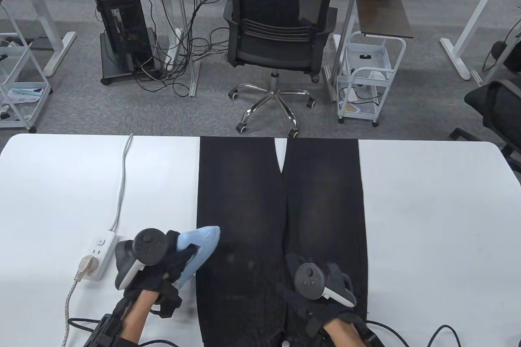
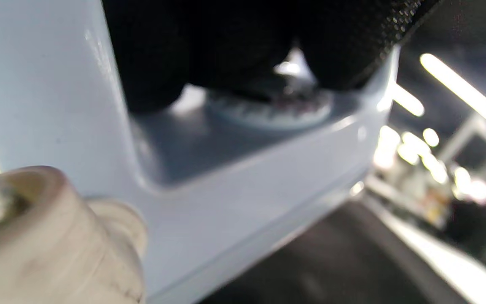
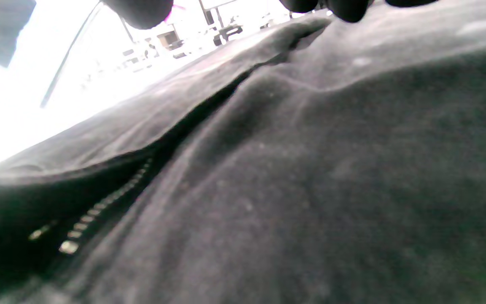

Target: Iron trousers with electric iron on table

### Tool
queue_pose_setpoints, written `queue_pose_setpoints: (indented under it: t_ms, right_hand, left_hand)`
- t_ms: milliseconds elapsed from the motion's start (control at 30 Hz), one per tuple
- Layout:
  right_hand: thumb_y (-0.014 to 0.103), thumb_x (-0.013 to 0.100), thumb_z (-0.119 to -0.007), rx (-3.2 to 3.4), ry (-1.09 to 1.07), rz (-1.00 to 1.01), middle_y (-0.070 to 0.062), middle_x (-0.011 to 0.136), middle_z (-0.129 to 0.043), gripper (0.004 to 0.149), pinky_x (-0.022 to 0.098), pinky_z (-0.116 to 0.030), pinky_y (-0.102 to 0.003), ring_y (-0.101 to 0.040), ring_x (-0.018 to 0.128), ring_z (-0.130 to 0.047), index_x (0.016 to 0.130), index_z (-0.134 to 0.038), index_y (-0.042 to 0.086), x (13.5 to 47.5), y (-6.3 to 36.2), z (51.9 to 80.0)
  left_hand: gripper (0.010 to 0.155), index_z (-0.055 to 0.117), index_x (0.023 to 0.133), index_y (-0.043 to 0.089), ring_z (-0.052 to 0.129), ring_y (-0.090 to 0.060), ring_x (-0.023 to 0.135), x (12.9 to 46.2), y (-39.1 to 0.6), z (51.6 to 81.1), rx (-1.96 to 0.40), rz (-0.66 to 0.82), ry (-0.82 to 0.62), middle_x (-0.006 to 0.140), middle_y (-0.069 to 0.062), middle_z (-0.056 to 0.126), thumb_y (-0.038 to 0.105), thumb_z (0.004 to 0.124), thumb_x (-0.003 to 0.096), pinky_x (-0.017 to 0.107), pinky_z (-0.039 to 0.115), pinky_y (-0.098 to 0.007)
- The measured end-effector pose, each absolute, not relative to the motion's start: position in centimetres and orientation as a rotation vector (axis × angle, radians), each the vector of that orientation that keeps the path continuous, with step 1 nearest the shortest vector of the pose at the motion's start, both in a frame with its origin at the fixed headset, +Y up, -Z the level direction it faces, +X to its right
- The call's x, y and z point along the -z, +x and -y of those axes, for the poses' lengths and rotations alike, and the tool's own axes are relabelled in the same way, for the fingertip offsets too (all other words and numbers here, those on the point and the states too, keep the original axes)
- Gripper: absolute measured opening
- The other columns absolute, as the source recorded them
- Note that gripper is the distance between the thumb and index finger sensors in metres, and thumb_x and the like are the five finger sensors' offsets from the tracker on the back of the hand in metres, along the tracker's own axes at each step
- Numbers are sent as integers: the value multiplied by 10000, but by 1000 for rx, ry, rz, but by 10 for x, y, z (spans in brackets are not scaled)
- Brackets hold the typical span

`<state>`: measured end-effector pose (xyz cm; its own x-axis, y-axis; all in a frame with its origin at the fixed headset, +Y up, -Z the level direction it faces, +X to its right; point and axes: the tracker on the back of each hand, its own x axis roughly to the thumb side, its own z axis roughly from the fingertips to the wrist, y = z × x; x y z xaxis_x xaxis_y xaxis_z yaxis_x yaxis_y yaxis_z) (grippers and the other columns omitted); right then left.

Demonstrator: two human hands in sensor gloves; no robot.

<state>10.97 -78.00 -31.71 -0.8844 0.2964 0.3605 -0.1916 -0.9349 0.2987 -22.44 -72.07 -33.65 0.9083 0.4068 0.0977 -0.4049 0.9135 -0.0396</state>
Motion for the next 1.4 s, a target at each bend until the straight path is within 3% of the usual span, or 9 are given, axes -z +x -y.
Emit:
queue_pose_setpoints:
  t_ms: [167,300,433,467,500,667,1167,1400]
  right_hand:
    - [507,607,-585,-2953,645,-426,-306,1146,-257,830,638,-449,-767,-597,1013,-387,1108,-118,38,323,94,772]
    - [510,608,-584,-2948,600,-485,-290,1152,-242,821,640,-448,-767,-601,1014,-368,1108,-121,52,338,90,779]
    - [483,613,-589,-2898,595,-561,-276,1143,-114,805,642,-431,-767,-616,1008,-312,1105,-106,68,341,91,810]
    - [470,614,-562,-2833,582,-676,-281,1136,-96,791,631,-341,-771,-616,995,-226,1099,-85,66,342,91,819]
    - [460,616,-543,-2814,561,-701,-265,1132,-39,786,623,-261,-776,-610,985,-130,1089,-40,85,341,91,818]
    - [449,619,-526,-2821,574,-790,-271,1127,-7,776,613,-229,-785,-618,969,-68,1085,-15,98,343,87,819]
    - [446,628,-522,-2803,588,-879,-298,1104,61,788,599,-190,-798,-640,946,-5,1078,46,136,341,83,820]
    - [470,632,-516,-2775,581,-949,-284,1088,114,803,592,-152,-797,-629,934,51,1067,80,154,343,82,820]
  left_hand:
    - [473,847,813,96,1016,-213,453,323,-159,713,-283,269,-81,520,-64,1003,474,897,533,521,833,-532]
    - [492,838,820,87,1027,-181,409,327,-120,725,-205,303,-163,491,-38,1015,478,906,529,492,861,-500]
    - [502,831,820,82,1024,-167,383,340,-98,749,-118,278,-212,481,-29,1014,479,912,523,474,870,-481]
    - [506,816,837,85,1009,-156,380,345,-94,750,-89,245,-242,485,-22,999,484,901,538,482,864,-470]
    - [514,804,854,88,1004,-154,386,347,-92,752,-74,226,-260,496,-19,993,488,898,545,493,860,-468]
    - [497,794,851,109,996,-142,387,377,-84,753,-7,186,-229,498,-5,982,500,872,554,499,858,-461]
    - [470,763,870,157,972,-124,427,539,-108,753,5,-95,-241,524,21,953,525,824,584,545,832,-446]
    - [441,741,835,138,961,-112,396,552,-111,754,19,-118,-263,495,30,924,505,756,592,528,833,-458]
